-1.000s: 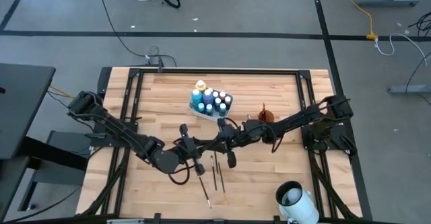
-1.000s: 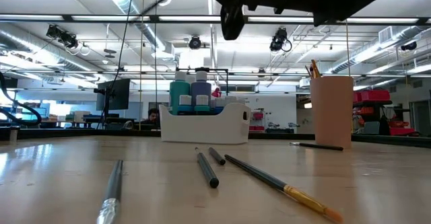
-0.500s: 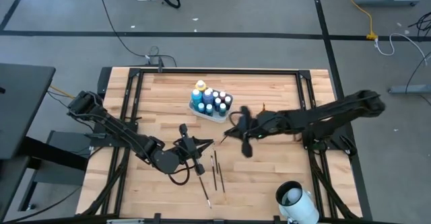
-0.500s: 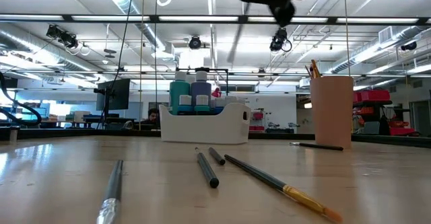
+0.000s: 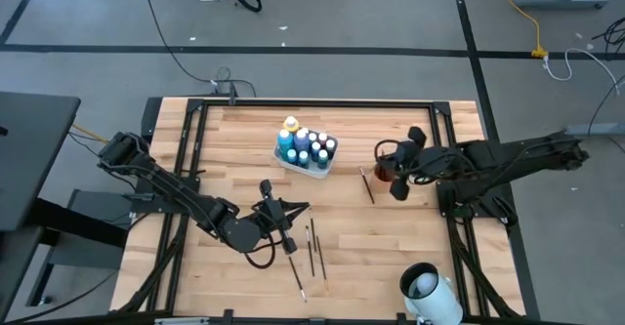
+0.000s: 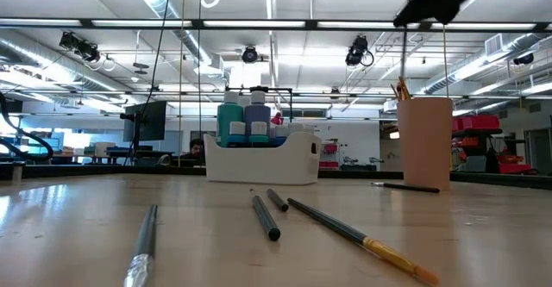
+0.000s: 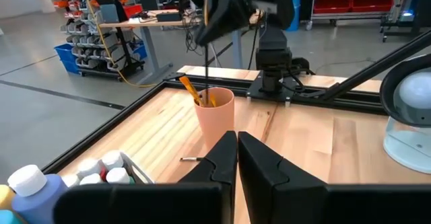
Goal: Pick & Place Paint Supplies
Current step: Put the gold paintbrush into the cup
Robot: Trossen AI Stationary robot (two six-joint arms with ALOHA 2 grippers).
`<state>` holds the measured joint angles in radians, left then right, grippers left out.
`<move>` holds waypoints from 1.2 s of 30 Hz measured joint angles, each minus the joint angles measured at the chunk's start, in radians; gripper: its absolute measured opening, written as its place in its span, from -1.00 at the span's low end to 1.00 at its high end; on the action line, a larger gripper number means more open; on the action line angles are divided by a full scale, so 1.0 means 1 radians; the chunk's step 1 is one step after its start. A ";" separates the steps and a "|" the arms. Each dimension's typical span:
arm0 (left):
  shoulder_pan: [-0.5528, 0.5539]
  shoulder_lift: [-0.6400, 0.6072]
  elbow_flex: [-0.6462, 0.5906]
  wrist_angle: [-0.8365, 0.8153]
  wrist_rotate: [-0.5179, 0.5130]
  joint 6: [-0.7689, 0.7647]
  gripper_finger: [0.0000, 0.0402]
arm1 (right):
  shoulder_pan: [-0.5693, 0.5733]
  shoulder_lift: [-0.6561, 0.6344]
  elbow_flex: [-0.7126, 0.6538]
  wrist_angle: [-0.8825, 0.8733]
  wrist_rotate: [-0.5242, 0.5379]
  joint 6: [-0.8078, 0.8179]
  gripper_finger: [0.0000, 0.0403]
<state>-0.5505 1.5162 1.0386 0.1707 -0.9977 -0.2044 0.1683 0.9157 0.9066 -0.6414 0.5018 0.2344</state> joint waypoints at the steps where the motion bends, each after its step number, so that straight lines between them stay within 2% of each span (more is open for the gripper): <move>1: 0.000 0.000 0.000 0.000 0.000 -0.001 -0.89 | -0.003 0.000 0.000 -0.036 0.000 0.012 -0.93; 4: 0.002 0.000 0.000 0.000 0.000 -0.001 -0.89 | -0.009 0.000 0.000 -0.100 -0.010 0.019 -0.93; 9: 0.002 0.000 0.000 0.000 0.000 -0.001 -0.89 | -0.009 0.001 0.000 -0.104 -0.017 0.016 -0.93; 13: 0.002 0.000 0.000 0.000 0.000 -0.001 -0.89 | -0.009 0.018 -0.020 -0.101 -0.063 0.018 -0.89; 21: 0.002 0.000 0.000 -0.002 0.006 -0.001 -0.89 | -0.009 0.032 -0.188 0.029 -0.077 0.018 -0.87; 25: 0.002 0.000 0.001 -0.005 0.006 0.001 -0.89 | -0.009 0.032 -0.215 0.068 -0.074 0.010 -0.84; 29: 0.002 0.000 0.001 -0.007 0.003 0.001 -0.89 | -0.009 0.032 -0.215 0.071 -0.052 -0.021 -0.75; 36: 0.002 0.000 0.001 -0.008 0.003 0.002 -0.89 | -0.009 0.032 -0.215 0.083 -0.044 -0.034 -0.44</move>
<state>-0.5484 1.5162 1.0393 0.1631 -0.9943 -0.2024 0.1596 0.9478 0.6918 -0.5582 0.4577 0.2005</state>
